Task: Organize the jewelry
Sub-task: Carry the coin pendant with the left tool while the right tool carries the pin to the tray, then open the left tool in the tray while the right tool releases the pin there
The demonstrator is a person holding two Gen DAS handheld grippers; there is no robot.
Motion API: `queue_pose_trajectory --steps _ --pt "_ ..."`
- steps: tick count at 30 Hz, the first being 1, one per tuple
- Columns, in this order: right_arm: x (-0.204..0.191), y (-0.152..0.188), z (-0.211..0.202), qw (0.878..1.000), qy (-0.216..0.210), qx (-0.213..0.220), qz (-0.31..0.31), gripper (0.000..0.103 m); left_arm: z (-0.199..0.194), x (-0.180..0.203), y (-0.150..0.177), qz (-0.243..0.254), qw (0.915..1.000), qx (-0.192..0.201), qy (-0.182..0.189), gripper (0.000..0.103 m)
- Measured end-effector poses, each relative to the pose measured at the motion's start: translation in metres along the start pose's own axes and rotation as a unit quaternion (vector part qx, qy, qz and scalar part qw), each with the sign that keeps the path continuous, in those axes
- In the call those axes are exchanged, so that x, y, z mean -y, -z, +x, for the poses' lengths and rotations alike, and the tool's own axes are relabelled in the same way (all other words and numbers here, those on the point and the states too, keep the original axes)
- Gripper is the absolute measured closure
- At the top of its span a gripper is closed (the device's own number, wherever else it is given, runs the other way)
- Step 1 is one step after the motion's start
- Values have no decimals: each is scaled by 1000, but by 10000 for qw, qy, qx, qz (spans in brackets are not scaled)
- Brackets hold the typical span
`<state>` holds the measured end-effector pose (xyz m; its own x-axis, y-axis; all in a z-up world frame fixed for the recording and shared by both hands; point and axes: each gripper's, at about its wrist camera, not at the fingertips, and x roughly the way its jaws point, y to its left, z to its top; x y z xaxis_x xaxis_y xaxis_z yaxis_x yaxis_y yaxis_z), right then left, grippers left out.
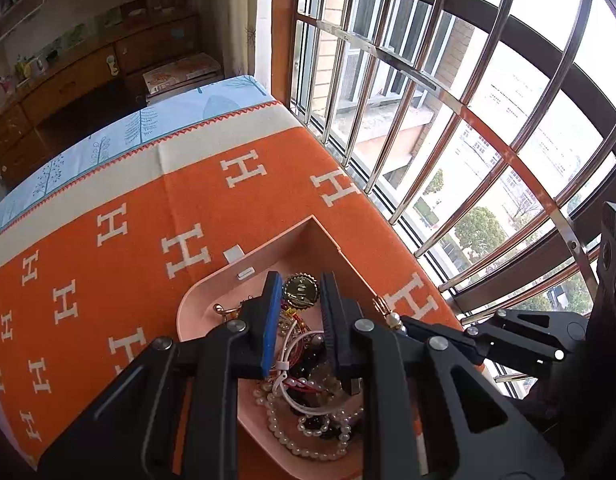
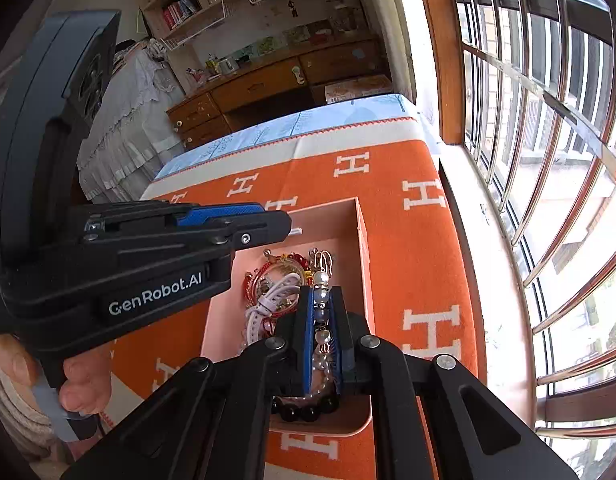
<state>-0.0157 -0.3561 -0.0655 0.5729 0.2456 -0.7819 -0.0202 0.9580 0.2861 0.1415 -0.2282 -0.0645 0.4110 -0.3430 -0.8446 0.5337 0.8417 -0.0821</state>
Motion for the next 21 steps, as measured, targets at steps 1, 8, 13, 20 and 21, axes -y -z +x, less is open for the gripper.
queue_pose_trajectory --steps 1,8,13,20,21 --pt "0 3 6 10000 18 -49 9 96 5 1 0 -2 10000 -38 8 86" --pt "9 7 32 9997 -6 -181 141 92 18 2 3 57 9993 -327 143 71" --pt "9 5 34 9997 -58 -175 139 85 6 -5 10 -120 9997 -166 163 51" --pt "3 11 24 9998 -64 -150 67 85 -16 -16 27 -286 9995 23 -104 51" --pt "3 12 23 9998 -82 -156 74 85 -21 -19 30 -325 9994 77 -128 51"
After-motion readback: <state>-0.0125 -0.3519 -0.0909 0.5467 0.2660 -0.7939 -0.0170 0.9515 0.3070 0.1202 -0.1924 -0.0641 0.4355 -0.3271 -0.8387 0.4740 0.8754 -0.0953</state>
